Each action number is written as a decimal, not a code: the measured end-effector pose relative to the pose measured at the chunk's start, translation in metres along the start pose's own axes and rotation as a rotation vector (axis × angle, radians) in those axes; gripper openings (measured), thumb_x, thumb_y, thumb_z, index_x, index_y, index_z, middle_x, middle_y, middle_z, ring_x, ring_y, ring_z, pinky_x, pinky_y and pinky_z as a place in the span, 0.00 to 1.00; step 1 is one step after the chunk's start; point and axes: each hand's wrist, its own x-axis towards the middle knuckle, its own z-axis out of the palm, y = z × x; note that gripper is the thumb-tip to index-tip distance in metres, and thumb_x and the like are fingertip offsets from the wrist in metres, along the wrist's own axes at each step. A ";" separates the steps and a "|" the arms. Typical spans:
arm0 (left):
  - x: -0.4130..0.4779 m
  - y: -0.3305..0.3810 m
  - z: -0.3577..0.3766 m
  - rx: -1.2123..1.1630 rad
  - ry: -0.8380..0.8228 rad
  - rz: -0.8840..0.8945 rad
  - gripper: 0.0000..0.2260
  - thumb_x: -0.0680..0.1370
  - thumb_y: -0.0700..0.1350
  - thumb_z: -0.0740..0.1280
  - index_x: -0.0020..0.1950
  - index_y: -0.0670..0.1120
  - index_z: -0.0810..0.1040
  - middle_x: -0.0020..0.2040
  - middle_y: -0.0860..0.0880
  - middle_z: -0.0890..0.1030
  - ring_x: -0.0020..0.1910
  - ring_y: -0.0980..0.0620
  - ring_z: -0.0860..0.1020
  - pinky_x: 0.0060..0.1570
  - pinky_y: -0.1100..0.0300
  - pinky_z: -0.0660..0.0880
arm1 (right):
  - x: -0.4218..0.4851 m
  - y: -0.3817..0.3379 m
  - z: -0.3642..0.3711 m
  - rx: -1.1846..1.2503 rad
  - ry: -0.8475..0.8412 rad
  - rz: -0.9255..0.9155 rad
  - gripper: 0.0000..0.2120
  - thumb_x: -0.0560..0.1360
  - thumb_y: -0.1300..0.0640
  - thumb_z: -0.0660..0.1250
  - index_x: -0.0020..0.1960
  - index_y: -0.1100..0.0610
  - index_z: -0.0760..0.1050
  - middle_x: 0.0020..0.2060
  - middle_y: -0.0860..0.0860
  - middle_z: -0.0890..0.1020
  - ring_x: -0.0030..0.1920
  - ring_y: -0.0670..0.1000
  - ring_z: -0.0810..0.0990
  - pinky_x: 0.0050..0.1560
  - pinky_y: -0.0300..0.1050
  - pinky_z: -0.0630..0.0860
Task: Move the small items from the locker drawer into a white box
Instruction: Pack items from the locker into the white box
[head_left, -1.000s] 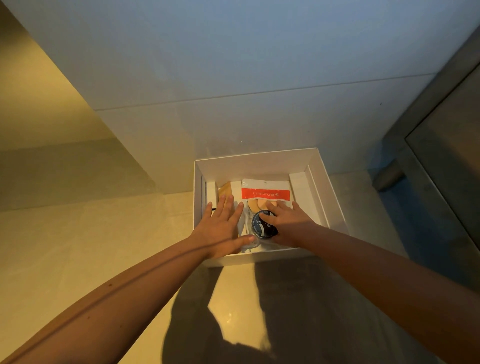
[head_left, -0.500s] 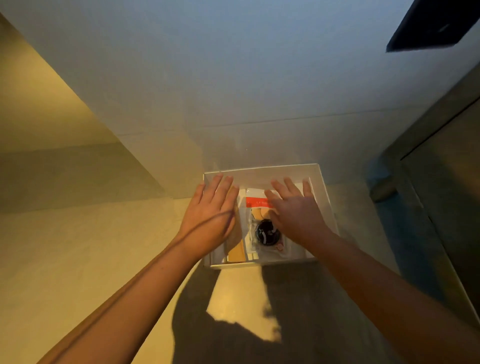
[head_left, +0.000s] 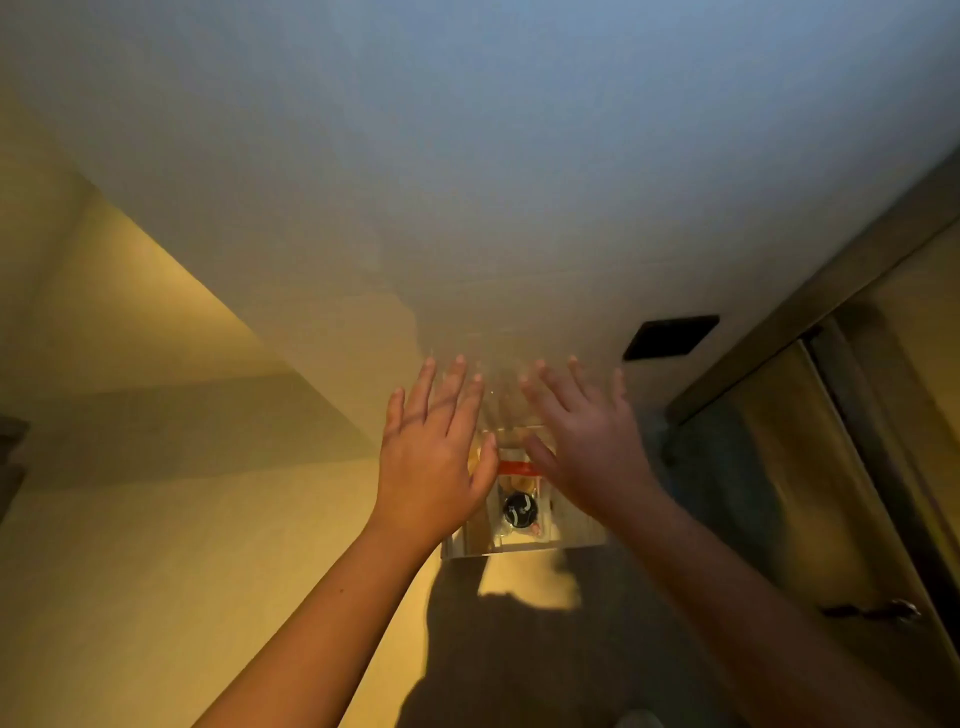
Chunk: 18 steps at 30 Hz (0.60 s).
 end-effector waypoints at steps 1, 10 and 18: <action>0.005 0.005 -0.024 -0.008 0.012 -0.012 0.25 0.74 0.53 0.54 0.65 0.41 0.73 0.67 0.41 0.71 0.67 0.38 0.67 0.61 0.37 0.63 | 0.002 -0.005 -0.024 0.004 -0.005 -0.006 0.26 0.77 0.47 0.59 0.73 0.52 0.60 0.73 0.53 0.62 0.73 0.57 0.54 0.69 0.62 0.43; 0.023 0.058 -0.198 -0.125 0.031 -0.319 0.28 0.77 0.58 0.56 0.75 0.50 0.56 0.75 0.48 0.57 0.74 0.48 0.51 0.70 0.50 0.48 | 0.000 -0.039 -0.227 0.001 0.056 -0.029 0.26 0.77 0.46 0.56 0.73 0.49 0.57 0.73 0.50 0.59 0.74 0.53 0.51 0.70 0.60 0.43; 0.019 0.117 -0.307 0.010 0.037 -0.207 0.28 0.78 0.57 0.55 0.75 0.50 0.55 0.76 0.48 0.54 0.75 0.47 0.48 0.71 0.48 0.43 | -0.035 -0.061 -0.340 0.065 0.082 -0.076 0.25 0.78 0.47 0.56 0.74 0.49 0.56 0.74 0.50 0.58 0.74 0.54 0.49 0.69 0.58 0.39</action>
